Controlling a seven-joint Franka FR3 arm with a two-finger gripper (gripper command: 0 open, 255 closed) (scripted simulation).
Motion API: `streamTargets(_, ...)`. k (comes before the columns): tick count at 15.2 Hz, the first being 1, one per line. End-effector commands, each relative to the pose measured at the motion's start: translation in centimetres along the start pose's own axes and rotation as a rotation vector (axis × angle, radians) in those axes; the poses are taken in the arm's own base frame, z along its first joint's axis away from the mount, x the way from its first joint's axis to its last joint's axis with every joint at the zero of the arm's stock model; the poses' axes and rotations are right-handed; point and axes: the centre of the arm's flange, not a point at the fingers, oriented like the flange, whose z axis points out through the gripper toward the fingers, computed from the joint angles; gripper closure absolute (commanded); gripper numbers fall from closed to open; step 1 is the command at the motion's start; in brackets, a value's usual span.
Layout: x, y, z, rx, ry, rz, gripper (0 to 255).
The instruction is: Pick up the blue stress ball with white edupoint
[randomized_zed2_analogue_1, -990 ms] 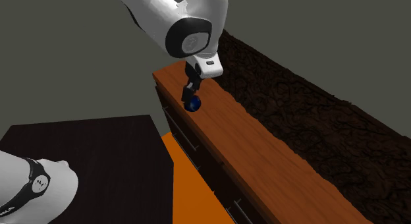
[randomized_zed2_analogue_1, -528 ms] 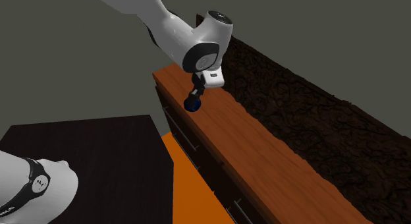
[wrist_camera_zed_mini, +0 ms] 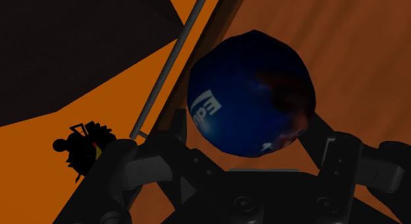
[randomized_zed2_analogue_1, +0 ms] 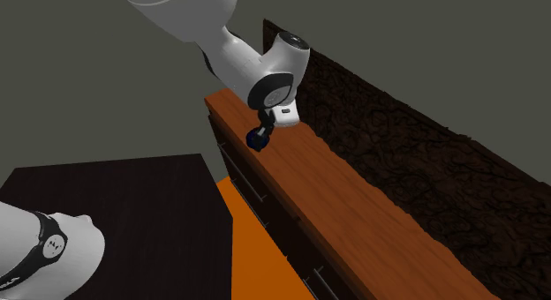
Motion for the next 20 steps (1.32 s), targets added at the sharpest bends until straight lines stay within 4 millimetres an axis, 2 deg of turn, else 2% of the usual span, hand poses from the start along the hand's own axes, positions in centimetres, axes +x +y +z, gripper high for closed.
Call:
streamTargets(1, 0.0, 0.0, 0.1, 0.0, 0.0, 0.0, 255)
streamTargets(9, 0.0, 0.0, 0.1, 0.0, 0.0, 0.0, 255)
streamTargets(20, -1.2, 0.6, -5.6, 0.0, 0.0, 0.0, 255)
